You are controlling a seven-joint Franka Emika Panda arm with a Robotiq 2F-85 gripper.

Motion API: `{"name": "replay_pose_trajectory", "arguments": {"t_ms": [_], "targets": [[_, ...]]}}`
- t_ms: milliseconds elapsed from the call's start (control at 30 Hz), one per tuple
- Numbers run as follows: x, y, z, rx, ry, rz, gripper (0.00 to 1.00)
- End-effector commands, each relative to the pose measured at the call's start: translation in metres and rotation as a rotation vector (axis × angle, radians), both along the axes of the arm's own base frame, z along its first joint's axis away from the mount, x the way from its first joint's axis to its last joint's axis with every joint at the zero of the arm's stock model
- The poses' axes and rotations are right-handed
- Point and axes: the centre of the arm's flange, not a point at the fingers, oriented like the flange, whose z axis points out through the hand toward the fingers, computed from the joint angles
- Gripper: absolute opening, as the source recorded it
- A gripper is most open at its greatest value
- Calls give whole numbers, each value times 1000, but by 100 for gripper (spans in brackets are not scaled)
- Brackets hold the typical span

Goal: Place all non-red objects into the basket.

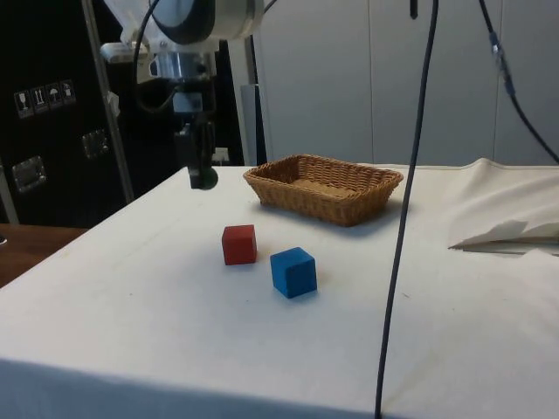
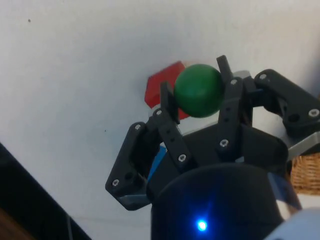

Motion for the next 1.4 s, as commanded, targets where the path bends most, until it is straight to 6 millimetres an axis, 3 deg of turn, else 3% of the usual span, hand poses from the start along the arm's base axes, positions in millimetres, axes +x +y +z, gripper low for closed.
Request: {"name": "replay_pose_trajectory", "arguments": {"t_ms": [0, 100, 367, 1367], "targets": [[-2, -1, 4, 1, -1, -1, 0], [-11, -9, 20, 0, -1, -2, 0], [-23, -27, 32, 7, -1, -3, 0], [-72, -93, 42, 28, -11, -8, 0]]}}
